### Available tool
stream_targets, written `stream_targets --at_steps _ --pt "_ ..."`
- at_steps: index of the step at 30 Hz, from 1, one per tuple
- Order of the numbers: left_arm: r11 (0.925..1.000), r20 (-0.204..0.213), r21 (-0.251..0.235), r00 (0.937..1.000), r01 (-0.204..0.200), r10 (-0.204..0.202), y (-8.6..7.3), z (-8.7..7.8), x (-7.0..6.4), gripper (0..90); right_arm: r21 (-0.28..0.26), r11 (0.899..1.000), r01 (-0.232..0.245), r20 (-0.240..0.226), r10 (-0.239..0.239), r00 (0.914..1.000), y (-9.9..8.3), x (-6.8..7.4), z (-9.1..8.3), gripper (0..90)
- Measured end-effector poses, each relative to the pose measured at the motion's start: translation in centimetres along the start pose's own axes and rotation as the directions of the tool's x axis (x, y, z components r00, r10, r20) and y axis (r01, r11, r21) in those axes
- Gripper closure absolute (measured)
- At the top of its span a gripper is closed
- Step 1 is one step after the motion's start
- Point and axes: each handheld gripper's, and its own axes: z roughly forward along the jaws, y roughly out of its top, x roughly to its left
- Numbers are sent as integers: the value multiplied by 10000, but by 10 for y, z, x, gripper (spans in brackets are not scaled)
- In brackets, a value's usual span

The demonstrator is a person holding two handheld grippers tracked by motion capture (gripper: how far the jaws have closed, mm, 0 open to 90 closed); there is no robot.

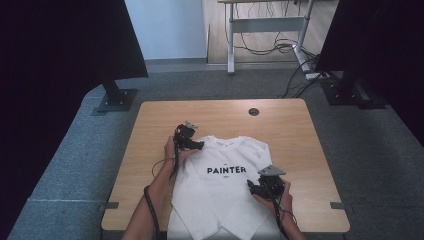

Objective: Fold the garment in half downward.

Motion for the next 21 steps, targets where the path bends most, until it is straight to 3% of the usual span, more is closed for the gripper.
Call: stream_targets --at_steps 4,10,18,21 --pt "9998 51 -206 10000 21 -19 -4 -2 -1 319 -1 10000 4 8 -4 10000 0 0 0 315" --pt "9994 104 -355 9999 20 -16 -5 -5 -7 532 -11 10000 44 50 -44 10000 0 1 0 316" --pt "9978 59 -513 9991 413 -411 -6 -6 -17 745 -22 10000 53 64 -53 10000 0 1 0 316" --pt "9949 184 -614 9967 796 -786 -8 -6 -18 819 -36 10000 92 93 -92 9999 0 1 0 316"
